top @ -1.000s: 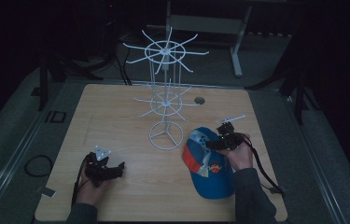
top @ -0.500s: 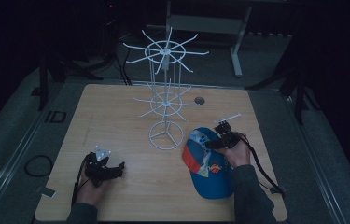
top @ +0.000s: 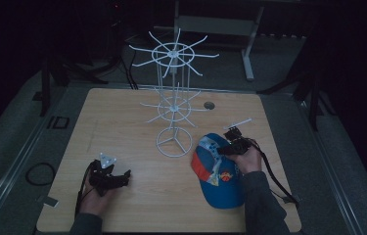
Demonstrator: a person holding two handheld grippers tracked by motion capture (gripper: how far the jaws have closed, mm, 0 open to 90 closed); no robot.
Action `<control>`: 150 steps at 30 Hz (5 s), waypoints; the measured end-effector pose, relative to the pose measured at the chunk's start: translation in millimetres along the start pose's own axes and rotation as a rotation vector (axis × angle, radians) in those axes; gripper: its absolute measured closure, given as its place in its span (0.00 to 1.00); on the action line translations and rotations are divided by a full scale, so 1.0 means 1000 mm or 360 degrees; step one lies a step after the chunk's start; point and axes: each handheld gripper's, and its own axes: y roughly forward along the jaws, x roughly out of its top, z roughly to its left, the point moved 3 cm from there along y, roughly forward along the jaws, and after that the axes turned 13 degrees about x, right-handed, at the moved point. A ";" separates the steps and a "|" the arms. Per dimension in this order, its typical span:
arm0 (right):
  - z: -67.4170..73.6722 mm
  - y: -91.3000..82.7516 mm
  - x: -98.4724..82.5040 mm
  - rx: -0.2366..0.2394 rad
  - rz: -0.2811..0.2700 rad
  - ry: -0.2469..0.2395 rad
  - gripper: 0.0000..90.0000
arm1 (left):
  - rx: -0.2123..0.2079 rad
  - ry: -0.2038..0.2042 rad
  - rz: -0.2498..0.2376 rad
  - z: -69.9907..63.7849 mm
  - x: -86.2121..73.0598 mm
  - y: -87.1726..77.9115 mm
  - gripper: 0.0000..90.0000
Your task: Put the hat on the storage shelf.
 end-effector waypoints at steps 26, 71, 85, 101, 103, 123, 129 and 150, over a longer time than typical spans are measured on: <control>0.029 -0.040 -0.010 0.0090 -0.0195 -0.0171 0.97 | 0.0000 0.0000 0.0000 0.000 0.000 0.000 0.15; 0.066 -0.092 -0.009 0.0174 -0.0280 -0.0371 0.97 | -0.0002 0.0000 0.0000 0.000 0.000 0.000 0.15; 0.073 -0.104 -0.008 0.0189 -0.0293 -0.0417 0.97 | -0.0002 0.0001 0.0003 0.000 0.000 0.000 0.15; 0.082 -0.123 -0.002 0.0241 -0.0303 -0.0477 0.97 | 0.0000 0.0001 0.0000 0.000 0.000 0.000 0.15; 0.082 -0.125 -0.001 0.0241 -0.0304 -0.0489 0.96 | 0.0000 0.0002 0.0000 0.000 0.000 0.000 0.15; 0.079 -0.157 0.003 0.0217 -0.0415 -0.0529 0.96 | 0.0000 0.0002 0.0001 0.000 0.000 0.000 0.15; 0.081 -0.164 0.007 0.0214 -0.0441 -0.0548 0.96 | 0.0000 0.0002 0.0001 0.000 0.000 0.000 0.15; 0.088 -0.179 0.020 0.0248 -0.0542 -0.0602 0.96 | 0.0000 0.0001 0.0001 0.000 0.000 0.000 0.15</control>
